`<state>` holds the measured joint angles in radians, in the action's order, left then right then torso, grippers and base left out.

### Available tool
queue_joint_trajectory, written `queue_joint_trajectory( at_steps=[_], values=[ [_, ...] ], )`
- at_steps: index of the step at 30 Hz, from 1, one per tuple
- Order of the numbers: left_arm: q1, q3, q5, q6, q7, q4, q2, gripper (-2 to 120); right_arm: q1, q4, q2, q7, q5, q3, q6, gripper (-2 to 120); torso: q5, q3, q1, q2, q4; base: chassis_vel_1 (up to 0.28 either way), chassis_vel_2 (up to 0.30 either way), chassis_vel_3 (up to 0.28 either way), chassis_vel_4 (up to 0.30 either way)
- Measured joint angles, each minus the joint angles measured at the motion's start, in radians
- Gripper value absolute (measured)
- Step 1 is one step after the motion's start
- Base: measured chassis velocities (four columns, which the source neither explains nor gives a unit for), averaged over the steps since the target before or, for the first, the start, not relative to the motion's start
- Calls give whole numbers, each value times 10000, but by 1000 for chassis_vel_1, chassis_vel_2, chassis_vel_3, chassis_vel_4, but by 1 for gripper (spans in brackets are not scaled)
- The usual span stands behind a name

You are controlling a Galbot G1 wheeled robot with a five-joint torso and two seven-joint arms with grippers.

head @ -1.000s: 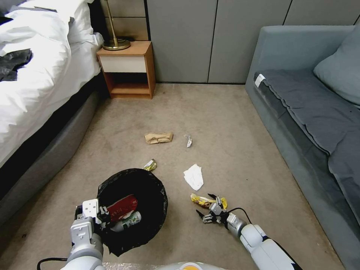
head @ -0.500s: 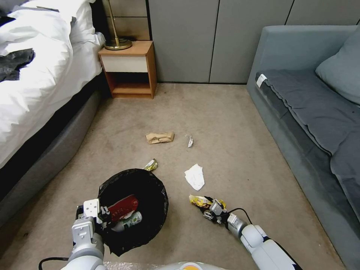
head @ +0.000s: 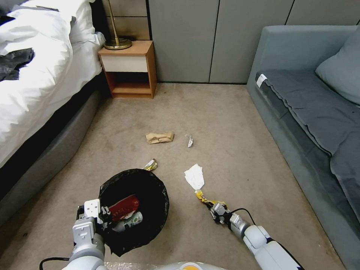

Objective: Pick up the trash bin, then pick up the garbage from the floor and place it into the trash bin.

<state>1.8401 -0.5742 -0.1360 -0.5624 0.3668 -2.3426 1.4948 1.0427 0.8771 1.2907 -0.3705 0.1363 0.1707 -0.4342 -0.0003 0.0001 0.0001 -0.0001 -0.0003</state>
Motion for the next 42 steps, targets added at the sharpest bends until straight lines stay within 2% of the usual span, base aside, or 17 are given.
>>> queue_joint_trajectory(
  at_steps=[5, 7, 8, 9, 12, 14, 16, 17, 19, 20, 22, 23, 25, 30, 32, 36, 42],
  values=[
    [33, 26, 5, 0, -2, -41, -2, 0, 174, 549, -74, -7, -412, 52, 0, 0, 2, 0, -1, 0, 1, 0, 0, 0, 0],
    [53, 39, 4, 1, -6, -59, -14, 0, 331, 1033, -128, 40, -713, 84, 1, 0, 2, 0, 0, 0, 2, 0, 0, 0, 0],
    [63, 58, -13, 0, -11, -78, -34, 0, 545, 1714, -198, 101, -1036, 127, 1, 0, 3, -1, 0, 0, 3, 0, 0, 0, 0],
    [63, 58, -13, 0, -11, -78, -34, 0, 545, 1714, -198, 101, -1036, 127, 1, 0, 3, -1, 0, 0, 3, 0, 0, 0, 0],
    [80, 98, -54, 0, -62, -91, -94, 0, 1265, 4105, -455, 260, -1923, 174, 202, 0, 1, -1, 1, 0, 1, 0, 0, 0, 0],
    [81, 108, -57, 0, -70, -91, -105, 0, 1407, 4581, -499, 278, -2093, 178, 238, 0, 2, -1, 0, 0, 3, 0, 0, 0, 0],
    [94, 162, -64, -3, -107, -91, -153, 0, 2013, 6693, -668, 316, -2742, 160, 325, 0, 2, -2, 0, 0, 0, 0, 0, 0, 0],
    [94, 162, -64, -3, -107, -91, -153, 0, 2013, 6693, -668, 316, -2742, 160, 325, 0, 2, -2, 0, 0, 0, 0, 0, 0, 0],
    [115, 228, -68, -29, -175, -91, -180, 0, 2320, 8339, -774, 182, -3169, 57, 327, 0, 1, -2, 0, 0, 3, 0, 0, 0, 0],
    [115, 228, -68, -29, -175, -91, -180, 0, 2320, 8339, -774, 182, -3169, 57, 327, 0, 1, -2, 0, 0, 3, 0, 0, 0, 0],
    [143, 329, -40, -41, -205, -85, -201, 0, 2630, 9789, -926, -159, -3538, -203, 382, 0, 0, -2, 0, 0, 4, 0, 0, 0, 0],
    [143, 329, -40, -41, -205, -85, -201, 0, 2630, 9789, -926, -159, -3538, -203, 382, 0, 0, -2, 0, 0, 4, 0, 0, 0, 0],
    [149, 456, 15, -41, -210, -46, -210, 0, 2974, 10859, -1229, -305, -3644, -744, 505, 0, 1, -2, -1, 0, 3, 0, 0, 0, 0],
    [140, 655, 127, -42, -212, -26, -213, 0, 3055, 10943, -1739, -74, -3296, -1583, 584, 0, 2, -2, -1, 0, 3, 0, 0, 0, 0],
    [98, 786, 192, -41, -221, -5, -176, 0, 2917, 10495, -1965, 153, -2970, -2080, 595, 0, 5, -2, -1, 0, 3, 0, 0, 0, 0],
    [79, 869, 251, -30, -224, 58, -146, 0, 2729, 10052, -1990, 428, -2779, -2555, 649, 0, 3, -2, 0, 0, 3, 0, 0, 0, 0],
    [50, 1025, 366, -12, -235, 125, -120, 0, 2045, 9178, -1562, 863, -2548, -3424, 874, 0, 3, -1, 0, 0, 3, 0, 0, 0, 0]
  ],
)
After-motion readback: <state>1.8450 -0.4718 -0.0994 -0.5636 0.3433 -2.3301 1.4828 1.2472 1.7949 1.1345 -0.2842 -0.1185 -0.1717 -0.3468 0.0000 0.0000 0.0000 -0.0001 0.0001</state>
